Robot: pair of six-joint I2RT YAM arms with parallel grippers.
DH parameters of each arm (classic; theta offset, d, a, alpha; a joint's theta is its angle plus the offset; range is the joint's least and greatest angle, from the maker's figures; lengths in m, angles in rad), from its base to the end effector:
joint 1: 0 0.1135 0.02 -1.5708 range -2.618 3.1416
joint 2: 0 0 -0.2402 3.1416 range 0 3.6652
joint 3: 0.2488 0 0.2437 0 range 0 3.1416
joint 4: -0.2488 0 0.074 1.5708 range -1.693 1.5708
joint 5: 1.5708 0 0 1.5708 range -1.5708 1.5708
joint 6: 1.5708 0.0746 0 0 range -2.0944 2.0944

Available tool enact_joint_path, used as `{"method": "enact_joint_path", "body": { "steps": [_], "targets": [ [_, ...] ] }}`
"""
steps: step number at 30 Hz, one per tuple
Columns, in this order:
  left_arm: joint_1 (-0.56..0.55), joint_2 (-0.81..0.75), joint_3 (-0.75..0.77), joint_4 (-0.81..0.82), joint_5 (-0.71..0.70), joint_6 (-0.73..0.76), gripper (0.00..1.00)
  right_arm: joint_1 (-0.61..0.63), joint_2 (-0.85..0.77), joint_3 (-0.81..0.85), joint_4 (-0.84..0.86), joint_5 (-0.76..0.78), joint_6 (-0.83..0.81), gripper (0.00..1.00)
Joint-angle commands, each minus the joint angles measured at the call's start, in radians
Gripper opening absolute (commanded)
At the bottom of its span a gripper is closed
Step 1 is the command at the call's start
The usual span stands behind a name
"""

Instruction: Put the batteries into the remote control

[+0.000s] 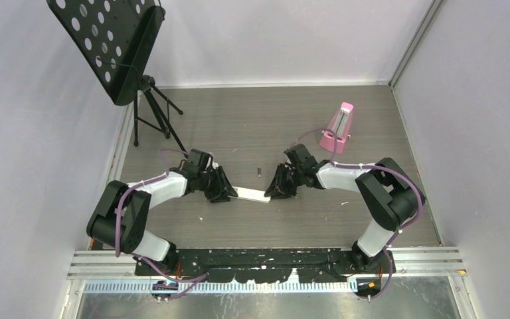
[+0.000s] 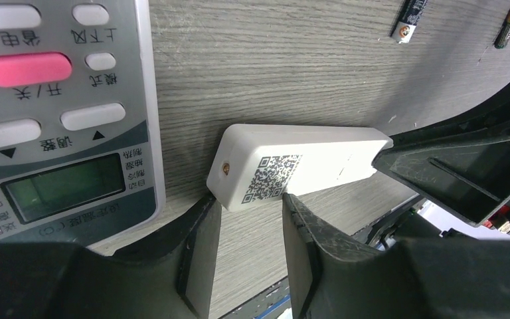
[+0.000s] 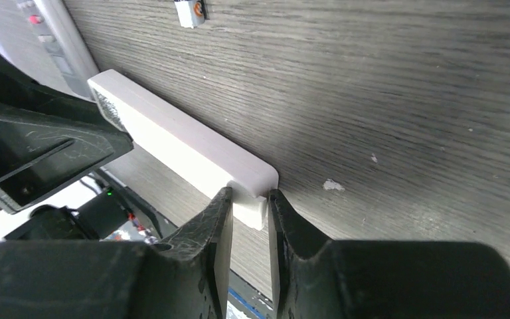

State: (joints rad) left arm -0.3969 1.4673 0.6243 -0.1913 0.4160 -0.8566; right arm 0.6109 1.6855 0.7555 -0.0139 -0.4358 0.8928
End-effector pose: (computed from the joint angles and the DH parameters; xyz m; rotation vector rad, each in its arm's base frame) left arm 0.2372 -0.1321 0.0937 -0.4797 2.7633 -0.9300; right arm 0.2440 0.2093 0.0840 0.1930 2.7794 1.0646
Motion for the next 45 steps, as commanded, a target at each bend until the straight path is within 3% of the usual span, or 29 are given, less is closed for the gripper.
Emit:
{"method": "enact_joint_path", "body": {
  "steps": [1,7,17,23,31,45],
  "targets": [
    [-0.003,0.035,-0.031,0.050,0.043,0.018,0.40,0.138,0.125,0.082,-0.108,0.193,-0.050,0.26],
    [-0.003,0.032,-0.058,0.061,0.047,0.022,0.39,0.190,0.154,0.138,-0.193,0.320,-0.028,0.26],
    [-0.003,0.014,-0.041,0.008,-0.001,0.054,0.43,0.253,0.229,0.206,-0.204,0.428,-0.022,0.40],
    [-0.003,-0.006,-0.004,-0.045,-0.034,0.086,0.50,0.253,0.254,0.218,-0.222,0.490,-0.017,0.47],
    [-0.002,-0.048,0.082,-0.143,-0.089,0.136,0.70,0.248,0.171,0.230,-0.257,0.530,-0.043,0.59],
    [0.003,-0.004,0.153,-0.166,-0.107,0.198,0.72,0.234,-0.026,0.212,-0.260,0.539,-0.034,0.73]
  ]
}}
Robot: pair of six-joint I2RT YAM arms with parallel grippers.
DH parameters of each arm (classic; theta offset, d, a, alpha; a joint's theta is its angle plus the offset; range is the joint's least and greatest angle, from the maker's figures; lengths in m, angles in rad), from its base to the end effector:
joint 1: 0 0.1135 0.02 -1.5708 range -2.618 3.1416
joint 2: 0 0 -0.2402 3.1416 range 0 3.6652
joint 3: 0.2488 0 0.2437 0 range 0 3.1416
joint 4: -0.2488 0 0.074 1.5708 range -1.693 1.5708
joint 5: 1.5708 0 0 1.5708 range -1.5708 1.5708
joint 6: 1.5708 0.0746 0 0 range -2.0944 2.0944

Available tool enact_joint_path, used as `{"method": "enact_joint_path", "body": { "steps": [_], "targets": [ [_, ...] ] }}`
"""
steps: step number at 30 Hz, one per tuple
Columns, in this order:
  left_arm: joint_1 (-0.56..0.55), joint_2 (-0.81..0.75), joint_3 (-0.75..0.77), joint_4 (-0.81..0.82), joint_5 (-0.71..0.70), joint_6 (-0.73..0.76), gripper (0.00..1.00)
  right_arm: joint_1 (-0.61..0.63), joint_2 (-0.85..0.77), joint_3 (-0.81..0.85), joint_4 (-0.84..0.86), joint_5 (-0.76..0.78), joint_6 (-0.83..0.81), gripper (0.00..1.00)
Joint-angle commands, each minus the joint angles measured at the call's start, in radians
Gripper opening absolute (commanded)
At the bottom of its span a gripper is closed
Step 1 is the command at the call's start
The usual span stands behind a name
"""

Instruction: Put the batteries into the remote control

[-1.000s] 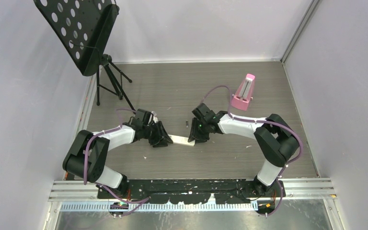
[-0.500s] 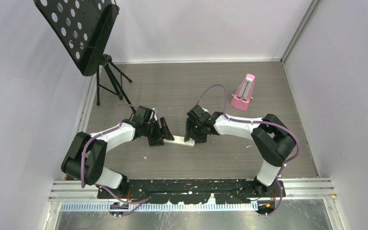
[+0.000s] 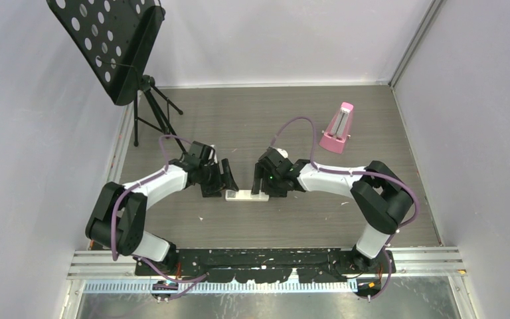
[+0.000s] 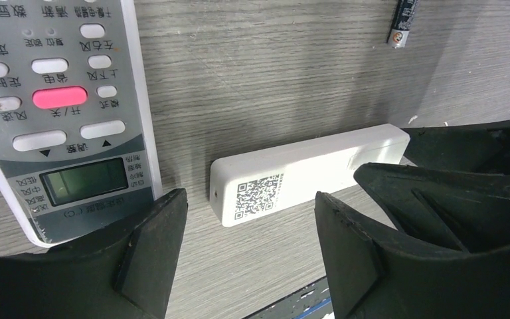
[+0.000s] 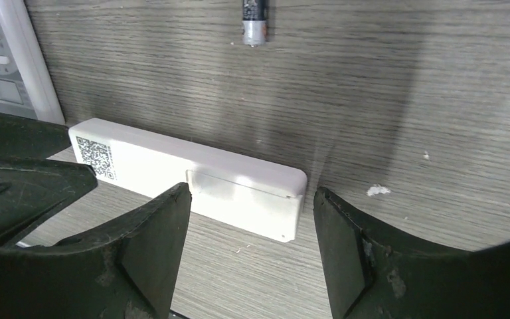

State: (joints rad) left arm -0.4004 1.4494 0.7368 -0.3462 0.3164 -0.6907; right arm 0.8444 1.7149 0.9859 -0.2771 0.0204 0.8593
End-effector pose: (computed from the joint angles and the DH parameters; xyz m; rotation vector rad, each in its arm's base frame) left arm 0.2487 -0.1305 0.1166 -0.2860 2.7560 -0.7535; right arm 0.2337 0.2607 0.1131 0.0281 2.6977 0.5708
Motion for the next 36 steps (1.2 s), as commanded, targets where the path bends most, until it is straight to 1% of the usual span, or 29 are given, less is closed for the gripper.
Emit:
{"method": "enact_joint_path", "body": {
  "steps": [1,6,8,10,13,18,21,27,30,34,36],
  "targets": [
    [0.006,0.017,0.042,-0.013,0.001,0.032,0.71,0.001,-0.065,-0.018,-0.010,0.098,0.002,0.73],
    [0.006,0.022,0.041,-0.056,-0.017,0.032,0.68,0.000,-0.070,-0.015,-0.067,0.144,0.004,0.73],
    [0.006,0.018,0.041,-0.080,-0.040,0.038,0.68,0.001,-0.075,-0.013,-0.074,0.138,0.007,0.68],
    [0.006,0.013,0.039,-0.089,-0.047,0.040,0.67,0.001,-0.077,-0.006,-0.080,0.120,0.002,0.59],
    [0.006,0.009,0.031,-0.090,-0.042,0.039,0.60,0.001,-0.071,-0.002,-0.095,0.104,0.002,0.49],
    [0.006,0.011,0.013,-0.079,-0.019,0.029,0.49,0.004,-0.067,-0.015,-0.105,0.100,0.018,0.42],
    [0.006,0.019,-0.003,-0.055,-0.001,0.022,0.45,0.008,-0.068,-0.018,-0.112,0.109,0.025,0.38],
    [0.006,0.052,-0.014,-0.024,0.044,0.012,0.34,0.010,-0.045,-0.009,-0.112,0.089,0.050,0.26],
    [0.006,0.057,-0.025,-0.003,0.069,0.000,0.29,0.015,-0.043,-0.021,-0.069,0.065,0.053,0.21],
    [0.006,0.072,-0.032,0.047,0.143,-0.028,0.21,0.018,-0.031,-0.044,-0.003,0.008,0.070,0.17],
    [0.006,0.085,-0.030,0.072,0.169,-0.044,0.20,0.026,-0.008,-0.040,0.021,-0.006,0.075,0.16]
  ]
}}
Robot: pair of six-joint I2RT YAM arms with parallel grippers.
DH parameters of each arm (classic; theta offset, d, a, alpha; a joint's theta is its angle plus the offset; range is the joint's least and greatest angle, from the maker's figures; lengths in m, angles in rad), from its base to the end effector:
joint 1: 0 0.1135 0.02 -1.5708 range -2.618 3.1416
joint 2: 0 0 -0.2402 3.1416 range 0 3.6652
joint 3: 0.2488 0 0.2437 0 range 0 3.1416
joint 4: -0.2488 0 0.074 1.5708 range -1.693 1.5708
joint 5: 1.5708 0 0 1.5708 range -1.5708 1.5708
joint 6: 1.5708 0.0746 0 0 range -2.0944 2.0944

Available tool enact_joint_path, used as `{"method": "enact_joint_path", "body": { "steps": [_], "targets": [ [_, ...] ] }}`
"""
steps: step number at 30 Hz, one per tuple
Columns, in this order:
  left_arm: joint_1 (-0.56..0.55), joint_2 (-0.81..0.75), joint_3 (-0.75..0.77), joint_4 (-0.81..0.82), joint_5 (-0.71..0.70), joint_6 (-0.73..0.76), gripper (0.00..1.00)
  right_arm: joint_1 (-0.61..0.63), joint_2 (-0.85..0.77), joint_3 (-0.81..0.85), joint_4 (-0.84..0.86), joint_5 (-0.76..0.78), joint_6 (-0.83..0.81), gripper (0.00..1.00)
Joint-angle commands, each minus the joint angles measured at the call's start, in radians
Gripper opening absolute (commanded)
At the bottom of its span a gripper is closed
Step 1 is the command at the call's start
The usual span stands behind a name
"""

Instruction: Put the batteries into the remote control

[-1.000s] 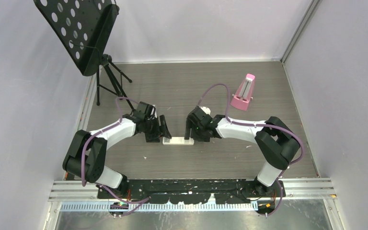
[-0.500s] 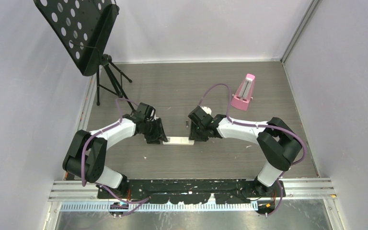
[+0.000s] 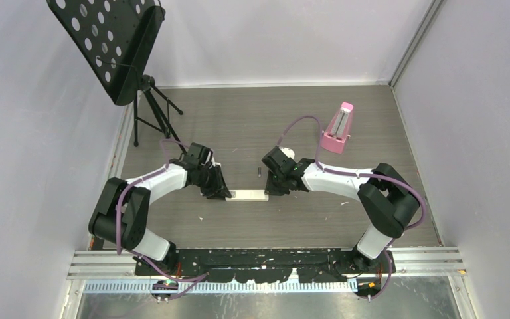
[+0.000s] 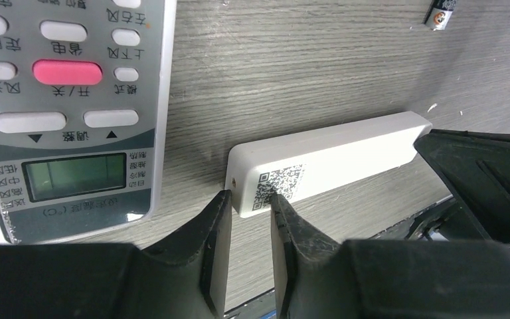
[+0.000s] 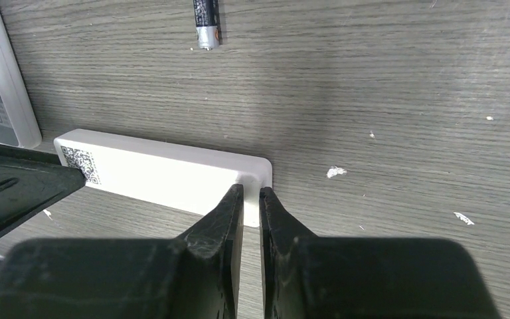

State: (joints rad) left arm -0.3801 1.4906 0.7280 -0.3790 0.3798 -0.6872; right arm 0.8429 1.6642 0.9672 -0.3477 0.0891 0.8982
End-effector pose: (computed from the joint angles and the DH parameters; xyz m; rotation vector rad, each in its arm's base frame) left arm 0.2429 -0.1268 0.1029 -0.3189 2.8440 -0.7902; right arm 0.2288 0.2468 0.1188 0.1069 2.6942 0.4777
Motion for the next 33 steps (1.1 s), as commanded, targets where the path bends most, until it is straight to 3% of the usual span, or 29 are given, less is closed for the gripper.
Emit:
{"method": "enact_joint_path", "body": {
  "steps": [1,5,9,15,20,27,33],
  "targets": [
    [-0.014,0.046,-0.022,0.115,0.112,-0.052,0.20,0.032,0.057,-0.020,0.102,-0.115,0.037,0.16],
    [-0.014,0.038,-0.030,0.129,0.109,-0.056,0.20,0.038,0.085,-0.028,0.146,-0.164,0.035,0.16],
    [-0.013,0.018,-0.007,0.075,0.040,-0.034,0.26,0.022,0.039,-0.001,0.069,-0.098,-0.055,0.25],
    [0.005,-0.066,0.035,-0.004,-0.068,-0.025,0.47,0.006,-0.099,0.076,-0.003,0.058,-0.356,0.58],
    [0.023,-0.187,0.062,-0.081,-0.104,-0.012,0.71,0.005,-0.076,0.115,0.036,-0.091,-0.639,0.70],
    [0.078,-0.316,0.068,-0.202,-0.269,0.001,0.99,0.029,0.051,0.184,0.072,-0.302,-0.832,0.74],
    [0.150,-0.266,0.104,-0.287,-0.313,0.028,1.00,0.048,0.145,0.256,-0.028,-0.307,-1.001,0.70]
  ]
}}
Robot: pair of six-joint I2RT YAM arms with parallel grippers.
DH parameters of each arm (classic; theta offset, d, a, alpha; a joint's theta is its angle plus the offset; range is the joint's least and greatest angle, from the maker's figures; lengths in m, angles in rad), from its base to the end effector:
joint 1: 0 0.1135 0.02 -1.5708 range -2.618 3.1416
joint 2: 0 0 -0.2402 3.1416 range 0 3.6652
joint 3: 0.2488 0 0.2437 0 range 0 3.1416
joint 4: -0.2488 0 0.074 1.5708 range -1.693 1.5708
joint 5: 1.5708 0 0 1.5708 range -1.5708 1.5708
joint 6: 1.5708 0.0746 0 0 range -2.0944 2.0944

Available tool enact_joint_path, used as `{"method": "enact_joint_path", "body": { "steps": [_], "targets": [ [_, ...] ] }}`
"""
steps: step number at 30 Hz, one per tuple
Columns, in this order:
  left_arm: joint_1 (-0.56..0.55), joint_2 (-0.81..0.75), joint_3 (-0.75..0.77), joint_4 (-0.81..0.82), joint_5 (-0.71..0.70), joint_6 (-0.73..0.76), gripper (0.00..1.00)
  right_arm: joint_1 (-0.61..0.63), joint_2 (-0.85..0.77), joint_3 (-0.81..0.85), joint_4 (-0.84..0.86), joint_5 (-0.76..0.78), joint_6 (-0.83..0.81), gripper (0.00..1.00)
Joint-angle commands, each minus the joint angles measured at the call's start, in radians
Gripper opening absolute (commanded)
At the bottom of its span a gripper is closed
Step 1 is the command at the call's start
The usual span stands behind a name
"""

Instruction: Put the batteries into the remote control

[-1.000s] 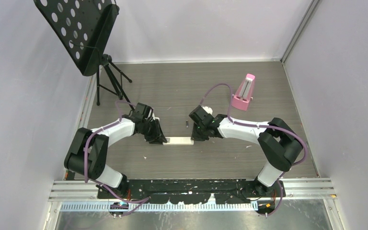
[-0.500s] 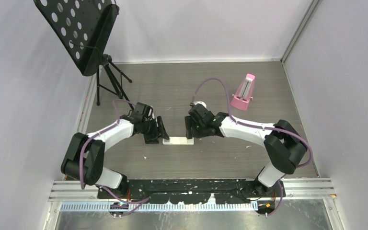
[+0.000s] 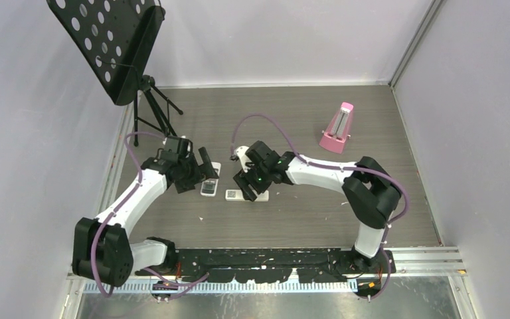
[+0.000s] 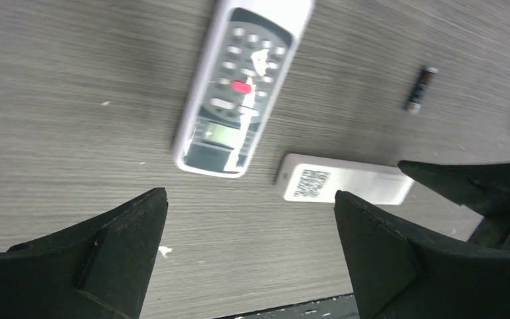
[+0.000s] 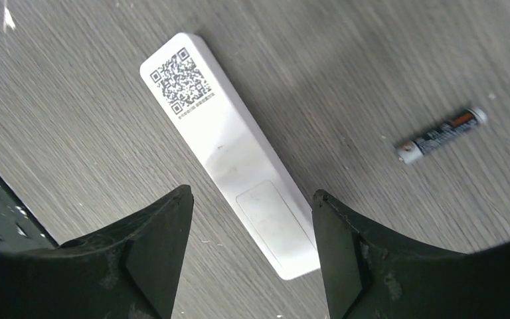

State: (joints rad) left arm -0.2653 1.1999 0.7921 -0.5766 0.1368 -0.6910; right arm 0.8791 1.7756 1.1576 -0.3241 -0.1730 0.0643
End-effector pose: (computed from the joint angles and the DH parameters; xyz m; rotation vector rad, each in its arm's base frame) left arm 0.2438 -0.0768 0.1756 -0.5030 2.5854 -0.5260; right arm 0.2343 0.3031 0.1414 -1.0962 2.3554 0.5843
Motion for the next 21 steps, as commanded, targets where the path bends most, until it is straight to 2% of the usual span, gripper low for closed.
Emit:
{"method": "enact_joint_path", "body": {
  "steps": [1,4,11,15,19,21],
  "targets": [
    [0.039,0.030,0.042,-0.089,-0.067,0.036,1.00,0.012,0.044,0.074,-0.066,-0.051,-0.182,0.70],
    [0.051,0.042,0.044,-0.082,-0.063,0.043,1.00,0.014,0.071,0.092,-0.088,-0.076,-0.213,0.70],
    [0.092,0.120,0.071,-0.065,-0.009,0.052,0.98,0.015,0.152,0.170,-0.167,-0.124,-0.282,0.62],
    [0.097,0.178,0.091,-0.060,0.020,0.046,0.95,0.020,0.178,0.193,-0.143,-0.059,-0.259,0.58],
    [0.097,0.211,0.075,-0.012,0.116,0.019,0.90,0.024,0.163,0.171,-0.086,-0.011,-0.254,0.58],
    [0.097,0.220,0.072,-0.013,0.093,0.016,0.89,0.025,0.147,0.155,-0.060,0.008,-0.257,0.46]
  ]
}}
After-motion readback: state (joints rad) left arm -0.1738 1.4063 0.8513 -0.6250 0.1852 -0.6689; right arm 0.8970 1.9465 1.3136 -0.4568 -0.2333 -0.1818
